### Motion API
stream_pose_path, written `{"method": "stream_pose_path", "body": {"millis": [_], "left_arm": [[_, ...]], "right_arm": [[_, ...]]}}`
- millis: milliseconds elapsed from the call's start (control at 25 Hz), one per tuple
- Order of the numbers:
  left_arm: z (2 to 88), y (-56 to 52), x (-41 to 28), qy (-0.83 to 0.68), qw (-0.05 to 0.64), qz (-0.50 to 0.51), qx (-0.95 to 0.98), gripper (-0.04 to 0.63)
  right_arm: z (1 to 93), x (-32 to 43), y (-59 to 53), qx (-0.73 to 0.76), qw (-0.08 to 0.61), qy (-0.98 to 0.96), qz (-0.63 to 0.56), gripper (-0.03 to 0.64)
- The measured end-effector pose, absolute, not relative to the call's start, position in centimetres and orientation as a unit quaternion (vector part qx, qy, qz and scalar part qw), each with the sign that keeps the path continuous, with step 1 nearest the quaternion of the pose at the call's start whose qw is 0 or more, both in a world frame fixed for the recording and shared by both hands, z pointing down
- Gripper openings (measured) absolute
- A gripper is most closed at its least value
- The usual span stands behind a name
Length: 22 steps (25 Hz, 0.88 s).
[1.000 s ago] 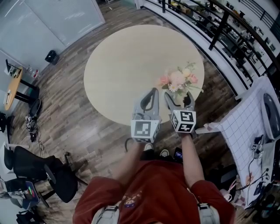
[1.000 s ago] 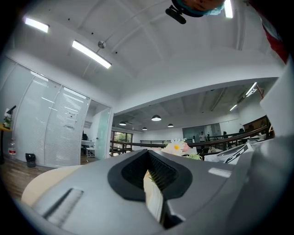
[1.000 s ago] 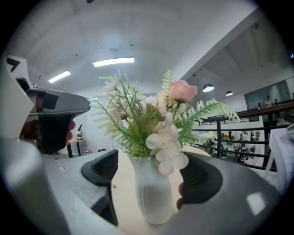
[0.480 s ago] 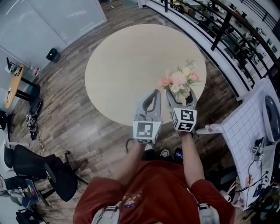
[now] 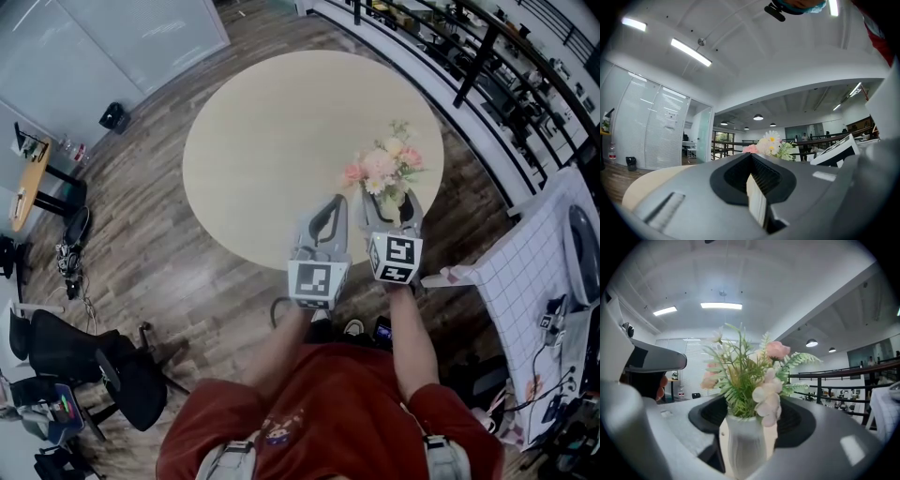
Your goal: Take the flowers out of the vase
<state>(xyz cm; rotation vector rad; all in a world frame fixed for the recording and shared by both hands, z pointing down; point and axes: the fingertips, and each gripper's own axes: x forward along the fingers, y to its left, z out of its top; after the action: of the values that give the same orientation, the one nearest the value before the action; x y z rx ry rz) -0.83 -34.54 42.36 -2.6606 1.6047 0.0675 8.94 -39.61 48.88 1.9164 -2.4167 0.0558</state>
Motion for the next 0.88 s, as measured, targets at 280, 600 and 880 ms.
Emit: {"method": "stream_pose_path", "body": {"millis": [280, 600, 880], "left_arm": [[42.8, -34.5, -0.7, 0.516, 0.028, 0.012, -0.856, 0.005], [42.4, -34.2, -0.6, 0.516, 0.031, 0.025, -0.856, 0.005], [42.4, -34.1, -0.8, 0.516, 0.034, 0.025, -0.855, 0.005]], "right_arm": [[48.6, 9.1, -39.2, 0.625, 0.028, -0.78, 0.004, 0.184], [48.4, 9.1, -38.4, 0.626, 0.013, -0.78, 0.0, 0.103], [47.3, 9.1, -38.2, 0.625, -0.002, -0.781, -0.007, 0.092]]}}
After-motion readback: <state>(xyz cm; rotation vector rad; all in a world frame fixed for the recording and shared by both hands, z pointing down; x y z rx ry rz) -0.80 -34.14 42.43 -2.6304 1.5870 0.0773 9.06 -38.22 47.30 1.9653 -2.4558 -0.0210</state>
